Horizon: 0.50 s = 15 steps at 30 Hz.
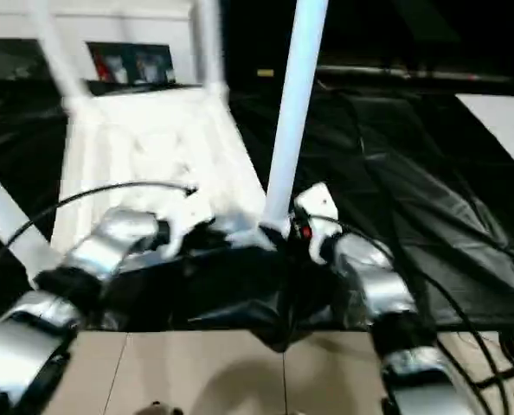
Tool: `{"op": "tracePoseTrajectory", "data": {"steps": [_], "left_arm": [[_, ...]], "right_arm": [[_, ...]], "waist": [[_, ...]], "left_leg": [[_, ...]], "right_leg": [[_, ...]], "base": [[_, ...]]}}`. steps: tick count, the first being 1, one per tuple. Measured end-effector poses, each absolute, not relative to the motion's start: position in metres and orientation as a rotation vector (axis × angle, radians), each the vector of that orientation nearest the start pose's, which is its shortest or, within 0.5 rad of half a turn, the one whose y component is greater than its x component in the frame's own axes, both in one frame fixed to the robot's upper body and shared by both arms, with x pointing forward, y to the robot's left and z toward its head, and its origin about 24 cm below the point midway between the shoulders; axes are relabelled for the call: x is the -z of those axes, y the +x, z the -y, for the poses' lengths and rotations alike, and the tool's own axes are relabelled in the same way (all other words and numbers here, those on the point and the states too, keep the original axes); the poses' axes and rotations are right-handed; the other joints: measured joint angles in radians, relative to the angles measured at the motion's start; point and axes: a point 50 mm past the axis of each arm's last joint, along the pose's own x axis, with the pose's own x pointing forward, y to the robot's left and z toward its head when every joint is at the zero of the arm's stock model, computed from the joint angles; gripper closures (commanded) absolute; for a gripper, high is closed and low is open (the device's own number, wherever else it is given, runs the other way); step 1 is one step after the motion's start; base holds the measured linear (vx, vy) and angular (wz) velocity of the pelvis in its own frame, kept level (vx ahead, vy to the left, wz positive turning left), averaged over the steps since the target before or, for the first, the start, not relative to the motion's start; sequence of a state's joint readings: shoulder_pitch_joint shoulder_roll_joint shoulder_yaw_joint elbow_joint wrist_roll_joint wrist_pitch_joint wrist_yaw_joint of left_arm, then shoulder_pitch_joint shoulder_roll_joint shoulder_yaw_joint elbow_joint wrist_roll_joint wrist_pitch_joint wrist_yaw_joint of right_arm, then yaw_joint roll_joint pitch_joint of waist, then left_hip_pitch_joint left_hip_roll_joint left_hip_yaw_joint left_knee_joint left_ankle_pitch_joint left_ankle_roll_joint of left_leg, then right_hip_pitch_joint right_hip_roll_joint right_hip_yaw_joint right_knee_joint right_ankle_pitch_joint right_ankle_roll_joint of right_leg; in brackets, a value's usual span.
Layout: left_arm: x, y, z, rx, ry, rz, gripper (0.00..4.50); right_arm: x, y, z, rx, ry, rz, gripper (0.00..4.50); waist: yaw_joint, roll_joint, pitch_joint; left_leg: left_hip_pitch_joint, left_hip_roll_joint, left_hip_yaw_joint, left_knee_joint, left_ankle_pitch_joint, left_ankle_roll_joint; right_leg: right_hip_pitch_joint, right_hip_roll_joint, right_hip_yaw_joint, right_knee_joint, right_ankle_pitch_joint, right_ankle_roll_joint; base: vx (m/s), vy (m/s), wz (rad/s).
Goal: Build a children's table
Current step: Rotate leg to tighten
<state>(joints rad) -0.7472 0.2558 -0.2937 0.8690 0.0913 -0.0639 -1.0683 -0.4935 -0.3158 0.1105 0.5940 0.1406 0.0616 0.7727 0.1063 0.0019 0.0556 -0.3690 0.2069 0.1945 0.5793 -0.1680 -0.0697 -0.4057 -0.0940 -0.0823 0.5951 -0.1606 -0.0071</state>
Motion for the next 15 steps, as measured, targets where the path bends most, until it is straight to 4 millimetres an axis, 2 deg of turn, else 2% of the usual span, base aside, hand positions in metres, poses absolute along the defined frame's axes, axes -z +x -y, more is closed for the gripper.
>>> {"op": "tracePoseTrajectory", "data": {"steps": [6, 11, 12, 15], "left_arm": [[-0.0527, 0.3319, -0.1106, 1.352, 0.462, -0.388, 4.5], [-0.053, 0.3309, -0.1127, 1.359, 0.466, -0.39, 4.5], [-0.053, 0.3305, -0.113, 1.358, 0.466, -0.39, 4.5], [-0.0533, 0.3297, -0.114, 1.354, 0.464, -0.393, 4.5]], "right_arm": [[-0.0461, 0.3185, 0.1568, -0.947, -0.181, -0.29, 0.53], [-0.0442, 0.3172, 0.1563, -0.967, -0.202, -0.313, 0.53], [-0.044, 0.3171, 0.156, -0.966, -0.199, -0.316, 0.71], [-0.044, 0.317, 0.1543, -0.972, -0.184, -0.311, 0.83]], "waist": [[0.006, 0.0, 0.0], [0.006, 0.0, 0.0], [0.006, 0.0, 0.0], [0.004, -0.001, 0.001]], "left_leg": [[0.001, 0.0, 0.003, 0.001, 0.0, 0.0], [0.001, 0.0, 0.003, 0.001, 0.0, 0.0], [0.001, 0.0, 0.003, 0.001, 0.0, 0.0], [0.001, 0.0, 0.003, 0.001, 0.0, 0.0]], "right_leg": [[0.0, 0.0, 0.005, 0.0, 0.0, 0.0], [0.0, 0.0, 0.005, 0.0, 0.0, 0.001], [0.0, 0.0, 0.005, 0.0, -0.001, 0.001], [-0.001, 0.001, 0.005, 0.0, -0.001, 0.001]], "base": [[0.0, 0.0, 0.0], [0.0, 0.0, 0.0], [0.0, 0.0, 0.0], [0.0, 0.0, 0.0]]}}
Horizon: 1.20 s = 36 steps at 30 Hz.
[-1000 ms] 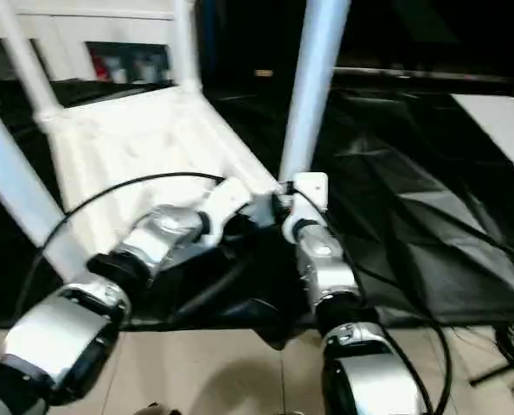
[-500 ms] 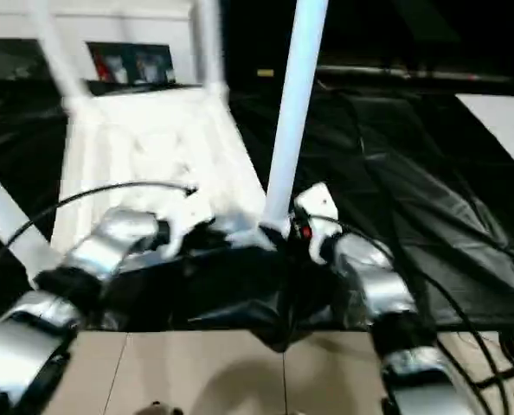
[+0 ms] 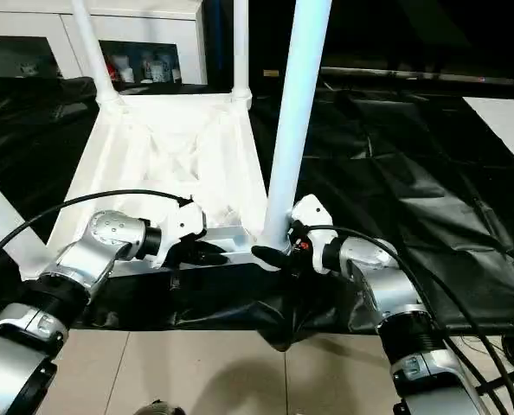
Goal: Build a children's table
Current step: Rotate leg to tighten
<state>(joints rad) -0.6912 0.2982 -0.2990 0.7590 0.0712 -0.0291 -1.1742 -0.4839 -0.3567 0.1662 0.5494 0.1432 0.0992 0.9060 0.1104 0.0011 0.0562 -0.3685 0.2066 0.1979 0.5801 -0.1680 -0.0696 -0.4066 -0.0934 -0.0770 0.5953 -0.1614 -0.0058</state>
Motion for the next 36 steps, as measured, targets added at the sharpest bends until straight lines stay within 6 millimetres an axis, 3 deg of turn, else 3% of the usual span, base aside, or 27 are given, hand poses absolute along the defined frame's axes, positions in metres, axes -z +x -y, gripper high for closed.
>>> {"op": "tracePoseTrajectory", "data": {"steps": [7, 17, 20, 25, 30, 36], "left_arm": [[-0.054, 0.329, -0.114, 1.352, 0.462, -0.392, 4.5], [-0.053, 0.328, -0.117, 1.338, 0.452, -0.399, 4.5], [-0.052, 0.331, -0.117, 1.28, 0.433, -0.404, 4.5], [-0.05, 0.346, -0.094, 1.096, 0.388, -0.406, 4.5], [-0.048, 0.354, -0.066, 0.978, 0.343, -0.408, 4.5], [-0.049, 0.356, -0.057, 0.955, 0.334, -0.404, 4.5]], "right_arm": [[-0.044, 0.316, 0.153, -0.993, -0.173, -0.317, 1.46], [-0.043, 0.316, 0.148, -0.982, -0.161, -0.314, 1.75], [-0.039, 0.32, 0.142, -0.882, -0.12, -0.299, 1.75], [-0.033, 0.34, 0.126, -0.5, -0.006, -0.286, 1.76], [-0.032, 0.355, 0.112, -0.204, 0.062, -0.299, 1.76], [-0.033, 0.359, 0.109, -0.125, 0.068, -0.282, 1.76]], "waist": [[-0.001, 0.0, 0.0], [-0.004, 0.0, 0.0], [-0.018, 0.0, 0.0], [-0.037, 0.0, -0.001], [-0.04, -0.001, -0.002], [-0.031, -0.002, -0.003]], "left_leg": [[0.0, 0.0, 0.001, 0.0, 0.0, 0.0], [0.0, 0.0, 0.001, 0.0, 0.0, 0.0], [0.001, 0.0, 0.001, 0.0, 0.0, 0.0], [0.003, -0.003, 0.002, -0.001, 0.0, 0.0], [0.003, -0.004, 0.001, -0.001, 0.0, 0.0], [0.003, -0.005, 0.001, -0.001, 0.0, 0.0]], "right_leg": [[0.0, 0.0, 0.001, 0.0, 0.0, 0.001], [-0.001, 0.001, 0.002, 0.0, 0.0, 0.001], [-0.001, 0.001, 0.003, 0.001, 0.0, 0.001], [-0.002, 0.001, 0.006, 0.001, -0.002, 0.004], [-0.001, 0.001, 0.008, -0.001, -0.002, 0.004], [0.0, 0.001, 0.009, -0.001, -0.001, 0.003]], "base": [[0.0, 0.0, 0.0], [0.0, 0.0, 0.0], [0.0, 0.0, 0.0], [0.0, 0.0, 0.0], [0.0, 0.0, 0.0], [0.0, 0.0, 0.0]]}}
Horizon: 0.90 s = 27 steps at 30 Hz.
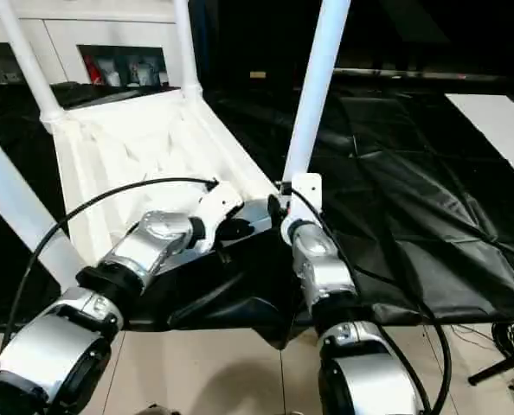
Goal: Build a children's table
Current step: Rotate leg to tighten
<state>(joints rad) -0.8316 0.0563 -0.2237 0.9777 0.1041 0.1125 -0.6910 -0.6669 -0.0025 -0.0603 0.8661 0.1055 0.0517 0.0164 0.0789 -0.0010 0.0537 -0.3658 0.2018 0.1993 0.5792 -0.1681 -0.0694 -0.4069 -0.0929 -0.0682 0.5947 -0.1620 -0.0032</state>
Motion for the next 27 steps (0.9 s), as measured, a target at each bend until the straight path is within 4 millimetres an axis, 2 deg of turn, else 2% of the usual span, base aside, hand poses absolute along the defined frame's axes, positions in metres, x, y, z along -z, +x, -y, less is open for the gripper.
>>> {"op": "tracePoseTrajectory", "data": {"steps": [1, 2, 3, 7, 8, 9, 12, 15, 18, 20, 22, 27], "left_arm": [[-0.049, 0.356, -0.057, 0.957, 0.339, -0.4, 4.5], [-0.049, 0.356, -0.056, 0.959, 0.347, -0.396, 4.5], [-0.049, 0.355, -0.056, 0.963, 0.355, -0.392, 4.5], [-0.05, 0.357, -0.061, 0.937, 0.376, -0.379, 4.5], [-0.05, 0.357, -0.061, 0.937, 0.377, -0.377, 4.5], [-0.05, 0.358, -0.062, 0.936, 0.379, -0.376, 4.5], [-0.05, 0.357, -0.064, 0.949, 0.396, -0.366, 4.5], [-0.05, 0.356, -0.072, 0.984, 0.416, -0.353, 4.5], [-0.049, 0.352, -0.081, 1.054, 0.43, -0.345, 4.5], [-0.049, 0.348, -0.086, 1.119, 0.441, -0.338, 4.5], [-0.049, 0.344, -0.092, 1.172, 0.455, -0.336, 4.5], [-0.049, 0.335, -0.089, 1.31, 0.462, -0.333, 4.5]], "right_arm": [[-0.034, 0.359, 0.109, -0.128, 0.069, -0.277, 1.76], [-0.034, 0.358, 0.11, -0.131, 0.073, -0.272, 1.2], [-0.033, 0.358, 0.111, -0.138, 0.078, -0.264, 1.06], [-0.035, 0.357, 0.109, -0.198, 0.112, -0.236, 1.04], [-0.035, 0.356, 0.111, -0.21, 0.112, -0.229, 0.7], [-0.034, 0.355, 0.112, -0.221, 0.112, -0.226, 0.7], [-0.037, 0.351, 0.133, -0.325, 0.036, -0.211, 0.47], [-0.049, 0.344, 0.162, -0.479, -0.082, -0.195, 0.47], [-0.056, 0.333, 0.179, -0.65, -0.178, -0.208, 0.47], [-0.054, 0.325, 0.186, -0.728, -0.209, -0.233, 0.47], [-0.052, 0.322, 0.186, -0.774, -0.205, -0.244, 0.47], [-0.06, 0.32, 0.175, -0.869, -0.198, -0.215, 0.47]], "waist": [[0.001, 0.0, 0.0], [0.002, 0.0, 0.0], [0.006, 0.0, 0.0], [-0.001, 0.0, 0.0], [-0.001, 0.0, 0.0], [-0.003, 0.0, 0.0], [0.002, 0.0, 0.001], [0.006, 0.001, 0.0], [0.01, 0.002, -0.001], [0.012, 0.003, -0.001], [0.013, 0.003, -0.001], [0.032, 0.004, 0.0]], "left_leg": [[0.0, 0.0, 0.0, 0.0, 0.0, 0.0], [0.0, 0.0, 0.0, 0.0, 0.0, 0.0], [0.0, 0.0, 0.0, -0.001, 0.0, 0.0], [-0.001, 0.001, 0.0, -0.001, 0.0, 0.0], [-0.001, 0.001, 0.0, -0.001, 0.0, 0.0], [-0.001, 0.001, 0.0, -0.001, 0.0, 0.0], [-0.002, 0.001, 0.0, -0.001, 0.0, 0.0], [-0.002, 0.001, 0.0, -0.001, 0.0, 0.0], [-0.001, 0.002, -0.001, -0.003, 0.0, 0.0], [-0.001, 0.002, -0.001, -0.003, 0.0, 0.0], [-0.001, 0.002, -0.001, -0.003, 0.0, 0.0], [-0.003, 0.002, 0.0, 0.001, 0.0, 0.0]], "right_leg": [[0.0, 0.0, 0.0, 0.0, 0.001, 0.0], [0.0, 0.0, 0.0, 0.0, 0.001, 0.0], [0.0, 0.0, -0.001, 0.0, 0.001, 0.0], [-0.002, 0.0, -0.001, 0.0, 0.002, 0.001], [-0.002, 0.0, -0.001, 0.0, 0.002, 0.001], [-0.003, 0.001, -0.001, 0.0, 0.002, 0.001], [-0.003, 0.001, -0.001, 0.0, 0.002, 0.001], [-0.003, 0.001, -0.001, 0.0, 0.002, 0.001], [-0.002, 0.002, -0.002, 0.0, 0.002, 0.001], [-0.002, 0.002, -0.002, 0.0, 0.002, 0.001], [-0.003, 0.002, -0.002, 0.0, 0.002, 0.001], [0.0, 0.001, -0.001, -0.001, 0.002, 0.0]], "base": [[0.0, 0.0, 0.0], [0.0, 0.0, 0.0], [0.0, 0.0, 0.0], [0.0, 0.0, 0.0], [0.0, 0.0, 0.0], [0.0, 0.0, 0.0], [0.0, 0.0, 0.0], [0.0, 0.0, 0.0], [0.0, 0.0, 0.0], [0.0, 0.0, 0.0], [0.0, 0.0, 0.0], [0.0, 0.0, 0.0]]}}
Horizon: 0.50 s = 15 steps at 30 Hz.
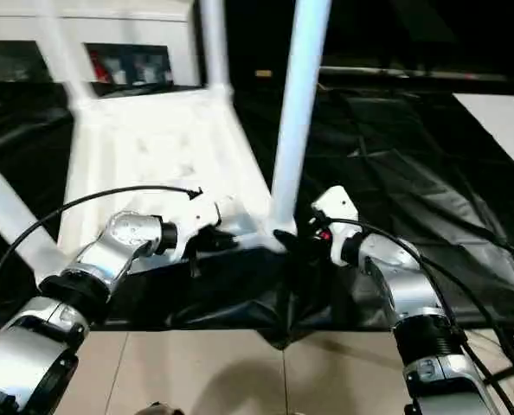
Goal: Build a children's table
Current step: Rotate leg to tighten
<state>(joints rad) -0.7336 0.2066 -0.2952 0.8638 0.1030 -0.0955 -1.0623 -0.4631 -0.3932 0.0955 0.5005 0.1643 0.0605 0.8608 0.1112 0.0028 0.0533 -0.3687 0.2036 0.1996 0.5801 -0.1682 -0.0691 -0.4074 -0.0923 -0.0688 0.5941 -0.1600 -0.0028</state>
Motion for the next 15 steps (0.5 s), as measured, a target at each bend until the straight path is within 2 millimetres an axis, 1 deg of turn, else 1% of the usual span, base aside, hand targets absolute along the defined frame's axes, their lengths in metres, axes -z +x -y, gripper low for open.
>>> {"op": "tracePoseTrajectory", "data": {"steps": [1, 4, 9, 10, 11, 15], "left_arm": [[-0.049, 0.333, -0.088, 1.333, 0.467, -0.33, 4.5], [-0.049, 0.331, -0.093, 1.355, 0.464, -0.337, 4.5], [-0.049, 0.331, -0.095, 1.357, 0.464, -0.341, 4.5], [-0.049, 0.331, -0.095, 1.357, 0.464, -0.341, 4.5], [-0.049, 0.331, -0.095, 1.356, 0.464, -0.341, 4.5], [-0.05, 0.33, -0.097, 1.356, 0.465, -0.334, 4.5]], "right_arm": [[-0.061, 0.319, 0.171, -0.899, -0.201, -0.219, 0.47], [-0.057, 0.313, 0.167, -0.976, -0.216, -0.258, 0.47], [-0.042, 0.311, 0.167, -0.973, -0.279, -0.31, 0.47], [-0.042, 0.311, 0.167, -0.972, -0.284, -0.309, 0.63], [-0.042, 0.311, 0.167, -0.971, -0.29, -0.309, 0.63], [-0.043, 0.312, 0.167, -0.972, -0.279, -0.307, 0.99]], "waist": [[0.003, 0.0, 0.0], [0.001, 0.0, 0.0], [-0.003, -0.001, 0.0], [-0.003, -0.001, 0.0], [-0.003, -0.001, 0.0], [-0.004, -0.001, 0.0]], "left_leg": [[0.0, 0.0, 0.0, 0.001, 0.0, 0.0], [0.0, 0.0, 0.0, 0.0, 0.0, 0.0], [0.0, 0.0, 0.0, 0.0, 0.0, 0.0], [0.0, 0.0, 0.0, 0.0, 0.0, 0.0], [0.0, 0.0, 0.0, 0.0, 0.0, 0.0], [0.0, 0.0, 0.0, 0.0, 0.0, 0.0]], "right_leg": [[0.0, 0.0, 0.0, 0.0, 0.0, 0.0], [0.0, 0.0, 0.0, 0.0, 0.0, 0.0], [0.0, 0.0, 0.0, 0.001, 0.0, 0.001], [0.0, 0.0, 0.0, 0.001, 0.0, 0.001], [0.0, 0.0, 0.0, 0.001, 0.0, 0.001], [-0.001, 0.0, 0.0, 0.001, -0.001, 0.001]], "base": [[0.0, 0.0, 0.0], [0.0, 0.0, 0.0], [0.0, 0.0, 0.0], [0.0, 0.0, 0.0], [0.0, 0.0, 0.0], [0.0, 0.0, 0.0]]}}
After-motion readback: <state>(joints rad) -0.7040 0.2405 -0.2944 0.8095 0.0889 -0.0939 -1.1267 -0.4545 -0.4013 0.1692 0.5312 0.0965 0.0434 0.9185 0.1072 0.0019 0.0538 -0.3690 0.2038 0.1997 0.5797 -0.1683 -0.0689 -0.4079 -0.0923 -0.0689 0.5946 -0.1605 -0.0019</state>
